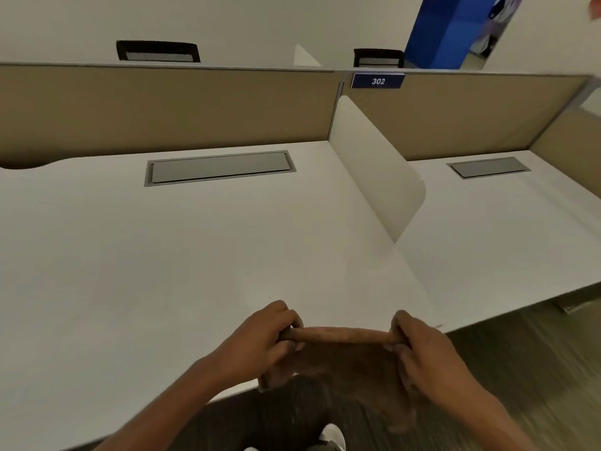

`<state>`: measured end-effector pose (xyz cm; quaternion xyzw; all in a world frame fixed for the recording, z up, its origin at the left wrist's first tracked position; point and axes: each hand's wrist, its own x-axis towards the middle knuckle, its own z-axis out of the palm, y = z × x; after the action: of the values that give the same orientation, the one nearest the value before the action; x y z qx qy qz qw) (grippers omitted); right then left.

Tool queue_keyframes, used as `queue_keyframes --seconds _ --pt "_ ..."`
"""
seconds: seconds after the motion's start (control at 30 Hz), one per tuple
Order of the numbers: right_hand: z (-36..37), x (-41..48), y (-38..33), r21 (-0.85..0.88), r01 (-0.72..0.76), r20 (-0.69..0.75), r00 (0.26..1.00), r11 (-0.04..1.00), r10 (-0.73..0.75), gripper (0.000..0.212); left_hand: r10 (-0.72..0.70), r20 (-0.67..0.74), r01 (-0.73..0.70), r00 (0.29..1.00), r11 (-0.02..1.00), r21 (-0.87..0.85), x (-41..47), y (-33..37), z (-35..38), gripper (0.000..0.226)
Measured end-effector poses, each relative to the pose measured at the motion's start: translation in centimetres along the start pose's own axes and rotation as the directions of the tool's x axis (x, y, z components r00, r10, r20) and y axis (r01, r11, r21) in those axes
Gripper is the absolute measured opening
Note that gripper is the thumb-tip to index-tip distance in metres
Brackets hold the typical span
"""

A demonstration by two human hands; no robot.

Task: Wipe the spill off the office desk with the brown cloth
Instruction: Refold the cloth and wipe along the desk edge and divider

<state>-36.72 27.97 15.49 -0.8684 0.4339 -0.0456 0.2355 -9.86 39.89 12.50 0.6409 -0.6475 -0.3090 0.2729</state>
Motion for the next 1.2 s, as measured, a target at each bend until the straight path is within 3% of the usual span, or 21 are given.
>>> queue_keyframes --seconds 0.07,0.2,0.5,0.7,0.9,1.0,1.1,1.2 --pt "0.8 -1.1 -0.1 0.043 -0.068 0.113 0.992 0.997 0.063 0.020 -0.013 0.018 0.013 1.000 1.000 0.000 -0.6 0.1 0.5 0.003" --pt "2.0 -2.6 -0.3 0.061 -0.046 0.106 0.994 0.997 0.039 0.014 -0.074 0.003 0.074 0.997 0.997 -0.027 -1.8 0.3 0.7 0.008" --pt "3.6 -1.5 -0.2 -0.167 0.127 0.236 0.968 0.978 -0.086 0.021 -0.179 -0.067 0.183 0.982 0.982 0.049 -5.3 0.0 1.4 0.004" --pt "6.9 -1.7 1.4 -0.191 0.119 0.123 0.988 0.974 -0.097 0.006 -0.276 -0.030 0.277 0.961 0.950 0.142 -7.1 -1.4 3.6 0.003" --pt "8.9 -1.8 2.2 -0.145 0.020 0.040 0.999 0.989 -0.014 0.003 -0.264 -0.036 0.265 0.964 0.937 0.227 -6.2 -1.6 4.9 0.005" --pt "9.9 -2.1 2.3 -0.143 -0.052 0.011 0.998 0.988 0.055 0.011 -0.248 -0.074 0.259 0.966 0.924 0.282 -6.0 -1.9 5.3 0.002" --pt "11.0 -3.0 1.8 -0.109 -0.151 -0.115 0.984 0.983 0.138 0.012 -0.218 -0.076 0.231 0.973 0.914 0.335 -6.4 -2.3 5.3 0.004" --pt "12.5 -4.1 0.7 0.046 -0.288 -0.212 0.933 0.956 0.292 0.009 -0.173 -0.041 0.176 0.984 0.921 0.347 -6.7 -3.2 5.0 0.001"
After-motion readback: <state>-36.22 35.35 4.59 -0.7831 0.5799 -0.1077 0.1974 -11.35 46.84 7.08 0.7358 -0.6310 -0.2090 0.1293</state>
